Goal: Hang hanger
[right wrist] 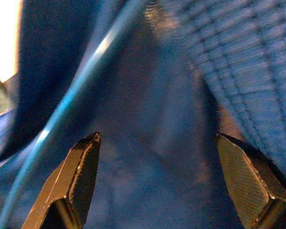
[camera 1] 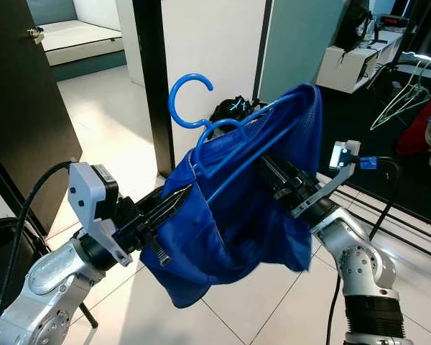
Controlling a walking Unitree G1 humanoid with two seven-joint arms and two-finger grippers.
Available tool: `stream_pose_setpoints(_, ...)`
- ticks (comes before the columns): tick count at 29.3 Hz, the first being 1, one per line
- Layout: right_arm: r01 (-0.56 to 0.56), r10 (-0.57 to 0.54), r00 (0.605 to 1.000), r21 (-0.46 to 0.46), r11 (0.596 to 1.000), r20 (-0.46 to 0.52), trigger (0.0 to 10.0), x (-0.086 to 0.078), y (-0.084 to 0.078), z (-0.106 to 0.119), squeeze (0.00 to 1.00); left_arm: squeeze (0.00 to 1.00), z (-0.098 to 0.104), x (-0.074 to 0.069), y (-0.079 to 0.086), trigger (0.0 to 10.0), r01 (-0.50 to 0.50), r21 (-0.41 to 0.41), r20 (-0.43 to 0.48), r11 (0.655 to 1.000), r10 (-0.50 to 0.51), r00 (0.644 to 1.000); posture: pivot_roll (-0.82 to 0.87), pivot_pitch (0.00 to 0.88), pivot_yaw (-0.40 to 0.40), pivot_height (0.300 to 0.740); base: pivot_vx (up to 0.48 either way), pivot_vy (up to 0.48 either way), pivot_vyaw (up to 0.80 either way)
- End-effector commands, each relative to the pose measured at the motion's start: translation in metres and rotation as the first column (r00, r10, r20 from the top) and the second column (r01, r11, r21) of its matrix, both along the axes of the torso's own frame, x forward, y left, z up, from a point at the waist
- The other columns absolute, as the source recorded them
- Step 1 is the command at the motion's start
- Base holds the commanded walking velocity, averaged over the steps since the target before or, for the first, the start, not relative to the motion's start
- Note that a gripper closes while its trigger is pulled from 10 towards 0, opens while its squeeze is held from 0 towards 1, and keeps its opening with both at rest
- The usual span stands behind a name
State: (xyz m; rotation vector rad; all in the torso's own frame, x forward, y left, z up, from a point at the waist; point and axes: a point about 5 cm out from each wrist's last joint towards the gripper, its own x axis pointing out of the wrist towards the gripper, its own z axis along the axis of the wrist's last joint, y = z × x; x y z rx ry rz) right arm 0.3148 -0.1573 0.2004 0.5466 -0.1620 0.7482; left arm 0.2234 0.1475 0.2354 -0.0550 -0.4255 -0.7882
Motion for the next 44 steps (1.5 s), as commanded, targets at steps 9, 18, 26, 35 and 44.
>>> stream_pose_setpoints(9,-0.254,0.257,0.964,-0.051,0.966,0.069,10.0,-0.030,0.015,0.008,0.00,0.00,0.009,0.013,0.006,10.0,-0.137,-0.014,0.043,0.990,0.138,0.990,0.06,0.000,-0.016,0.740,0.000,0.000,0.00)
stream_pose_setpoints(18,0.101,-0.080,0.987,-0.156,0.983,0.137,10.0,-0.010,-0.013,0.022,0.00,0.00,0.011,0.017,0.008,10.0,-0.171,-0.035,0.045,0.985,0.173,0.984,0.04,0.000,-0.008,0.740,0.000,0.000,0.00)
stream_pose_setpoints(26,0.212,-0.173,0.968,-0.225,0.951,0.182,10.0,-0.001,-0.016,0.025,0.00,0.00,0.008,0.018,0.004,10.0,-0.161,-0.034,0.037,0.986,0.162,0.986,0.05,0.000,-0.012,0.740,0.000,0.000,0.00)
stream_pose_setpoints(35,0.292,-0.241,0.947,-0.251,0.923,0.213,10.0,0.019,-0.007,0.027,0.00,0.00,0.010,0.007,-0.018,10.0,0.001,-0.061,0.037,0.998,0.001,0.999,0.07,0.000,-0.018,0.740,0.000,0.000,0.00)
stream_pose_setpoints(44,0.363,-0.304,0.922,-0.258,0.895,0.241,10.0,0.030,-0.003,0.030,0.00,0.00,0.008,0.003,-0.022,10.0,0.037,-0.056,0.031,0.998,-0.035,0.999,0.08,0.000,-0.023,0.740,0.000,0.000,0.00)
